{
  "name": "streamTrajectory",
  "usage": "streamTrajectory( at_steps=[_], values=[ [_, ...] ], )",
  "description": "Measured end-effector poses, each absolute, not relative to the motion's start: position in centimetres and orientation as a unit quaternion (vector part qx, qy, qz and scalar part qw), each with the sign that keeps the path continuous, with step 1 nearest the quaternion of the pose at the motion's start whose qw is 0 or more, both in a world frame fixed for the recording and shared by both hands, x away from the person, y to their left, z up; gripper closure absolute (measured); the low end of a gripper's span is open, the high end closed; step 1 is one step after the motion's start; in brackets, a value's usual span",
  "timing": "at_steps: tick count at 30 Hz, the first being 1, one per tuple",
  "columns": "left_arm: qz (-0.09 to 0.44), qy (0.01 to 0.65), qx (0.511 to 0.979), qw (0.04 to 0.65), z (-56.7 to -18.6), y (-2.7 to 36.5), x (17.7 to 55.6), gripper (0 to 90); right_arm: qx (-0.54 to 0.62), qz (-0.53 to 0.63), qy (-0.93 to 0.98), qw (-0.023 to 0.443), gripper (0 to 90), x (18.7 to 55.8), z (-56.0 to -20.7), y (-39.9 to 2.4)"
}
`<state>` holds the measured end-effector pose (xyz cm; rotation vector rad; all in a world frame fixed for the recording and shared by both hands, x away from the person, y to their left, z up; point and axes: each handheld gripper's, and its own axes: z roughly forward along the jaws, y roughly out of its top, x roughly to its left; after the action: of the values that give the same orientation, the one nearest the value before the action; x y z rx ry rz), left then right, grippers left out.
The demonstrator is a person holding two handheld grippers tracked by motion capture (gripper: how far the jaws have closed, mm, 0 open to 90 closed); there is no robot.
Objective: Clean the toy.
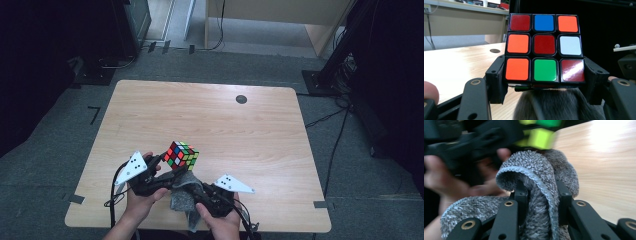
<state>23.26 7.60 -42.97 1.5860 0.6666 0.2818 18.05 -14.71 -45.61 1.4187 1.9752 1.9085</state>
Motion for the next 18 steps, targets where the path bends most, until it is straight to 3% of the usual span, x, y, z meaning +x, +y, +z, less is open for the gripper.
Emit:
streamTrajectory(
  at_steps=[5,8,15,18],
  values=[
    [0.121,0.287,0.698,0.645,-43.1,7.2,23.1,34.4,0.485,0.639,0.597,-0.014,71.1,18.5,-45.5,-15.9],
    [0.121,0.291,0.692,0.649,-42.9,7.7,23.3,34.4,0.508,0.636,0.582,0.001,71.1,18.9,-45.9,-17.2],
    [0.094,0.302,0.689,0.653,-42.5,9.3,24.4,34.4,0.519,0.548,0.622,0.210,69.6,20.6,-45.8,-21.2],
    [0.084,0.309,0.695,0.644,-42.8,9.4,24.7,34.4,0.505,0.509,0.647,0.260,66.4,21.4,-46.1,-22.4]
  ],
)
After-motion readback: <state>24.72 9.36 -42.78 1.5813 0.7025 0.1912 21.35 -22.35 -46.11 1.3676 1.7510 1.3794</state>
